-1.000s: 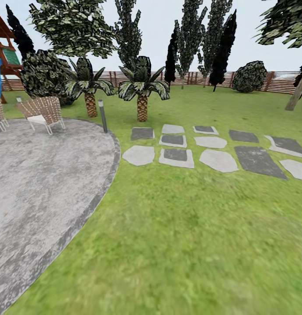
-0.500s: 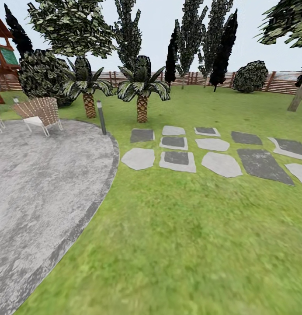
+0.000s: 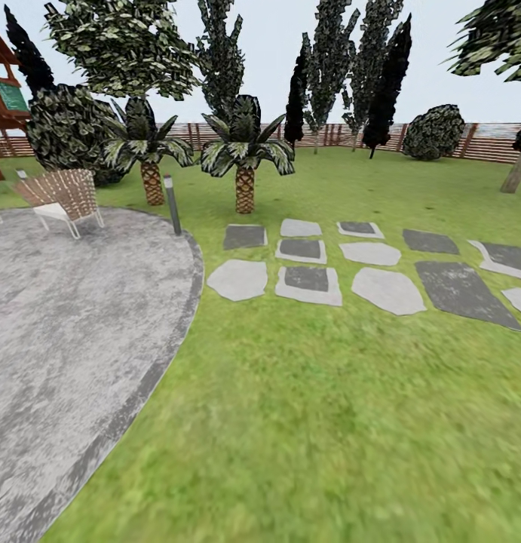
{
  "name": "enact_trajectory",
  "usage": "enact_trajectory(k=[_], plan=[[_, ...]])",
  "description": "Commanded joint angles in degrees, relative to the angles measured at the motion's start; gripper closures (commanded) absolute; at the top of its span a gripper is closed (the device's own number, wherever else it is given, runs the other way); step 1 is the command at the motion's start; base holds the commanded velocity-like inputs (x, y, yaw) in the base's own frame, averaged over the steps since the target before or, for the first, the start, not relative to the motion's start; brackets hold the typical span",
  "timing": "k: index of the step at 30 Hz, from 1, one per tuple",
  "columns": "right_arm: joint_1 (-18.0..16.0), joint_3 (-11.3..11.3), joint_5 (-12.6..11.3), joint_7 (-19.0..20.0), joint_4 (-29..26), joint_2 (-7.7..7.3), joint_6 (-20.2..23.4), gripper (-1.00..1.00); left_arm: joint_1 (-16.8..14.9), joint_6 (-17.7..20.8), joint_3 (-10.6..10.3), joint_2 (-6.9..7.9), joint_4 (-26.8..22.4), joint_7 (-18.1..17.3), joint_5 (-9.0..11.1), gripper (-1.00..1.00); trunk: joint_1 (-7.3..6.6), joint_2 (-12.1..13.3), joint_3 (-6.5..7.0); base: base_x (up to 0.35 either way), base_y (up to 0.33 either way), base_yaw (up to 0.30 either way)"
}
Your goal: Take the three Easter eggs out of the wicker basket on the lawn in the garden, then place them on the lawn next to a single tree (choose any tree) so that all three eggs are next to the same tree and none are left in the basket.
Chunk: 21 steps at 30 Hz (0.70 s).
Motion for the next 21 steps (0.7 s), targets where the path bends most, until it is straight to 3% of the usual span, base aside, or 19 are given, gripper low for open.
enact_trajectory(k=[1, 21], plan=[[-0.03, -0.02, 0.04, 0.02, 0.07, 0.03, -0.2, -1.0, -0.02, -0.08, 0.36, -0.02, 0.01, -0.02, 0.04, -1.0, 0.03, -0.02, -0.05, 0.325, 0.0, 0.0], [-0.04, -0.07, 0.0, 0.01, 0.36, -0.07, -0.1, -1.0, -0.02, -0.08, 0.36, -0.02, 0.01, -0.02, 0.04, -1.0, 0.03, -0.02, -0.05, 0.325, 0.0, 0.0]])
